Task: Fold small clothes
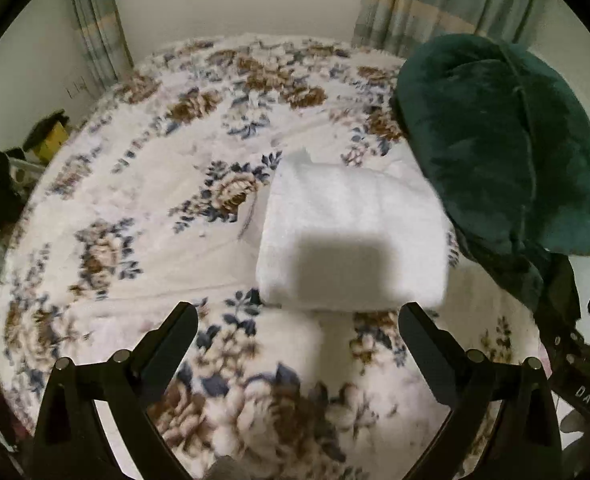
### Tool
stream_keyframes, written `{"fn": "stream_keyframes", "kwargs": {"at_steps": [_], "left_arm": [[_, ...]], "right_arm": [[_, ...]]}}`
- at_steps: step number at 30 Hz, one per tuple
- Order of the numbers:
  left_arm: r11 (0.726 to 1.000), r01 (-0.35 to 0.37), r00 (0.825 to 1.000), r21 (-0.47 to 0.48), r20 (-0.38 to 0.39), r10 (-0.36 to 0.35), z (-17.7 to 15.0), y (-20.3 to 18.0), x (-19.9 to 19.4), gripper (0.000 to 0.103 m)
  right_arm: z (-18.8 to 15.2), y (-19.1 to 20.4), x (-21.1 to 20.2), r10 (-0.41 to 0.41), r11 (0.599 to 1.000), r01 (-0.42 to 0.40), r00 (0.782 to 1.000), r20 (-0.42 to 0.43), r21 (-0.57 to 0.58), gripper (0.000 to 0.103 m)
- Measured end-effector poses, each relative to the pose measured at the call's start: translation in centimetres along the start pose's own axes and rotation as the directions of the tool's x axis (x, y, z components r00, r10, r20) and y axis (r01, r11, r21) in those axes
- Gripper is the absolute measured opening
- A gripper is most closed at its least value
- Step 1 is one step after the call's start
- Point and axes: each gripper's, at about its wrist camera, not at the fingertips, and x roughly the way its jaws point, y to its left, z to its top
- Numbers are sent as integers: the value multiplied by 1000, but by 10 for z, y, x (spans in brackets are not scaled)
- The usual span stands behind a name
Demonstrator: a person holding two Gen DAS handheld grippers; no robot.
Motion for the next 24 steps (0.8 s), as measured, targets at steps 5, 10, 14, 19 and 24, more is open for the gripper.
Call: {"fn": "stream_keyframes", "kwargs": {"at_steps": [5,10,14,19,24], "left_arm": [[999,-27,997,26,78,25,-22,-11,-85,103],[999,-32,989,31,147,27,-42,-15,-165,103],[999,-34,981,30,190,27,-58,-20,-216,103],[1000,-24,971,14,237,20,-79,-22,-268,103],[1000,-27,960,13,278,22,-93,-25,-306,103]], "right_arm": [[-22,-24,-105,-15,1000,14,996,82,11,103],[-44,-47,-202,-2,999,-4,987,158,33,103],[-65,-62,-279,13,999,-23,972,235,38,103],[-87,-73,-350,22,999,-33,951,308,31,103],[-112,-85,-412,44,998,-59,930,365,29,103]]}}
